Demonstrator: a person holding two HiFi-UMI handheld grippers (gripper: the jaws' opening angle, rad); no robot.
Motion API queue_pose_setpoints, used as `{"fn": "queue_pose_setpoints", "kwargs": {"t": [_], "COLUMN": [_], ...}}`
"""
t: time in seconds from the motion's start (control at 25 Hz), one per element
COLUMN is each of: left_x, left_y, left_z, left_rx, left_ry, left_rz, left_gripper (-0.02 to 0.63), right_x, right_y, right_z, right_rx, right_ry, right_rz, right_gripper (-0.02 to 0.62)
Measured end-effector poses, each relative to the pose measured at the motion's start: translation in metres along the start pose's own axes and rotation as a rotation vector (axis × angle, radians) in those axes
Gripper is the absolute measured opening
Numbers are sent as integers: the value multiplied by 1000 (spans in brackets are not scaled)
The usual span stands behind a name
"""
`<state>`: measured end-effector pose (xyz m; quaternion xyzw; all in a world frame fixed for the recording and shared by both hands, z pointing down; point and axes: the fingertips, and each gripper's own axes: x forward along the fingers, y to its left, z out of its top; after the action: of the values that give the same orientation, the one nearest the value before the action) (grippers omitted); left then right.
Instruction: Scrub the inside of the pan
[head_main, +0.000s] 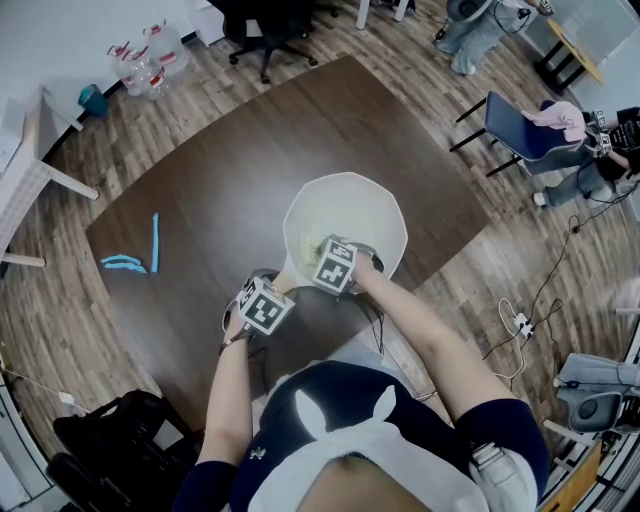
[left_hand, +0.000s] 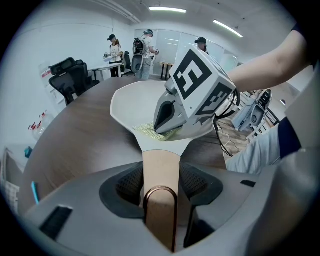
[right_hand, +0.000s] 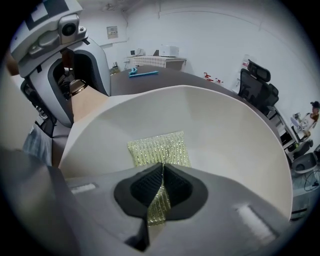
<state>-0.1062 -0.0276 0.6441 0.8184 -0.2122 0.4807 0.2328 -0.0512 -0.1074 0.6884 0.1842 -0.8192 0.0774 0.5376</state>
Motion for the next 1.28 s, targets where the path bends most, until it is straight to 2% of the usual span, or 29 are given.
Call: {"fn": "queue_pose_setpoints", "kwargs": {"t": [0.6, 1.28], "left_x": [0, 2], "left_y": [1, 0], "left_z": [2, 1], "left_rx": [0, -6], "left_ry": [-9, -6], "left_rz": [1, -1], "left_gripper": [222, 222], "right_x": [9, 10], "right_y": [-25, -65], "right_z": [9, 4], "right_rx": [0, 143], "right_ry": [-14, -12], "right_rz": [-104, -166], "right_gripper": [9, 11]}}
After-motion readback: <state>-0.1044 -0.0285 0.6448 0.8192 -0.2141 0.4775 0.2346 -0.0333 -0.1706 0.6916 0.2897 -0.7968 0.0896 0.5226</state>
